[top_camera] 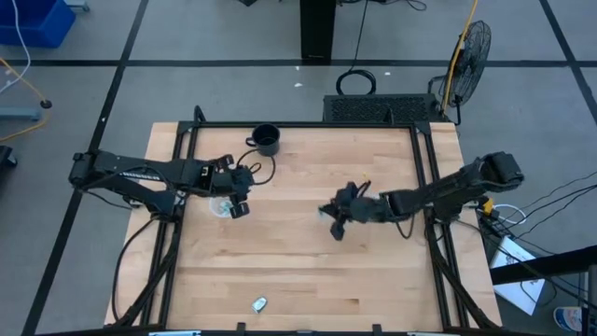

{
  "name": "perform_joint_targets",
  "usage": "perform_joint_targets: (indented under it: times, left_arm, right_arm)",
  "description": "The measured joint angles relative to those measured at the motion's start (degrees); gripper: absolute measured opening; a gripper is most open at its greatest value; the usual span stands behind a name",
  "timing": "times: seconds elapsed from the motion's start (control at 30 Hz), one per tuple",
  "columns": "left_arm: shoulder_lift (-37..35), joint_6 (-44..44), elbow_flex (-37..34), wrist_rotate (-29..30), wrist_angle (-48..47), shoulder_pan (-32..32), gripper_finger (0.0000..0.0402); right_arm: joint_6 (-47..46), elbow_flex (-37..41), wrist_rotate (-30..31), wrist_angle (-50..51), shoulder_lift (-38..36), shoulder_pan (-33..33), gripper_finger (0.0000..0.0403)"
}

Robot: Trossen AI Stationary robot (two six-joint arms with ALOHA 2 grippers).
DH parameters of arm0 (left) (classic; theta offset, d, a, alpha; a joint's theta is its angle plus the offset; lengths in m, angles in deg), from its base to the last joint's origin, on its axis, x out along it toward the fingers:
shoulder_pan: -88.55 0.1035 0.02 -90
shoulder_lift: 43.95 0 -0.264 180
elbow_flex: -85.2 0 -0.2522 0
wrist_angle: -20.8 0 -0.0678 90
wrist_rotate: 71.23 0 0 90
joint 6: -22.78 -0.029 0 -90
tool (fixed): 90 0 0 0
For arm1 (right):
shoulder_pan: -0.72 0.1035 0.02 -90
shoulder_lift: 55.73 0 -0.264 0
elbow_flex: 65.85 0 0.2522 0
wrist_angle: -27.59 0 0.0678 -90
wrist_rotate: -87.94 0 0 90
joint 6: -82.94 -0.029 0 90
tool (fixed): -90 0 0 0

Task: Pick and place Stevia / Truvia into bins
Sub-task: Put the stevia packet into the left container

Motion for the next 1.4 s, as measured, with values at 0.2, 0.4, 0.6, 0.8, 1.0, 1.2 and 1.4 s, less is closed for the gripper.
perform_joint_targets:
  times: [0.2,0.4,0.6,0.8,1.0,1.2,1.4]
  left_arm:
    - [1.7,-5.7,0.0,-8.4,15.4,-0.4,0.0149]
    - [5.7,-11.0,0.1,-10.0,29.1,-0.7,0.0149]
    - [12.1,-12.0,0.0,-7.6,35.7,0.7,0.0149]
    - [15.5,-14.4,0.0,-7.1,45.3,1.3,0.0149]
    - [16.2,-12.4,0.0,-7.1,51.4,2.1,0.0149]
    - [16.2,-7.2,0.0,-6.5,51.1,3.6,0.0149]
    - [16.2,-6.6,0.0,-5.9,50.4,4.6,0.0149]
  right_arm:
    - [11.5,0.0,-0.6,-11.5,4.8,-5.5,0.0001]
    - [20.4,0.0,-0.3,-18.1,7.8,-7.7,0.0001]
    - [28.4,-0.1,-0.6,-26.3,7.8,-8.0,0.0000]
    - [29.9,-0.1,-0.5,-28.2,7.5,-8.2,0.0000]
    - [31.9,0.0,0.2,-30.6,7.4,-8.3,0.0000]
    - [35.1,0.0,-0.1,-32.5,7.5,-8.3,0.0000]
    - [35.6,-0.1,-0.1,-32.9,7.4,-7.9,0.0000]
